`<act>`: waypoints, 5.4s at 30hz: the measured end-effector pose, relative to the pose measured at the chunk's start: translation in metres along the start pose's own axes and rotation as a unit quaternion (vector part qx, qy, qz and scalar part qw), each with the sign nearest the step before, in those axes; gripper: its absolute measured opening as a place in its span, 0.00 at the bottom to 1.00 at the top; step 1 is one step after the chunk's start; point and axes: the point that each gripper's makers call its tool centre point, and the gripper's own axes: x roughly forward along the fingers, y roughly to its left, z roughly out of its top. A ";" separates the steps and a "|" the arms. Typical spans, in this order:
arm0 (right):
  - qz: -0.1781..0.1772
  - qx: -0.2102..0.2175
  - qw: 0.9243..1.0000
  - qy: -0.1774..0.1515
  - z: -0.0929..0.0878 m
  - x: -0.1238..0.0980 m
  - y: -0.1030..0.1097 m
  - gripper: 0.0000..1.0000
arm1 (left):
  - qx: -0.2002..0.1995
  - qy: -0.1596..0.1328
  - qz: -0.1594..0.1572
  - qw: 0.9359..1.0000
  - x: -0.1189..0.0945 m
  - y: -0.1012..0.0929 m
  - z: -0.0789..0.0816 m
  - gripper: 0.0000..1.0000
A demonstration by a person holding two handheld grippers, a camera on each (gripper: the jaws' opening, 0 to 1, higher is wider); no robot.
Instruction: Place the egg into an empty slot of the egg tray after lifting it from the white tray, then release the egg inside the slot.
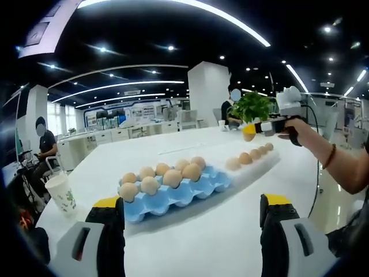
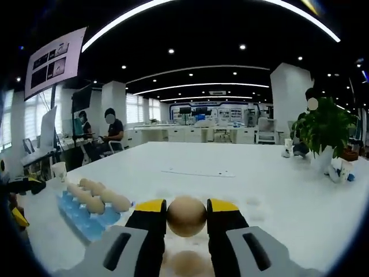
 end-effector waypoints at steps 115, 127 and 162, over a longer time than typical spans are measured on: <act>0.195 -0.074 0.959 0.192 -0.055 0.062 0.131 0.41 | 0.005 -0.010 -0.005 1.000 0.005 0.002 0.007 0.99; 0.160 -0.046 0.975 0.148 -0.043 0.050 0.124 0.50 | 0.004 -0.013 -0.005 1.000 0.006 0.006 0.009 1.00; 0.012 0.000 0.998 0.059 -0.059 0.025 0.097 0.37 | 0.011 -0.012 -0.008 1.000 0.013 0.010 0.012 1.00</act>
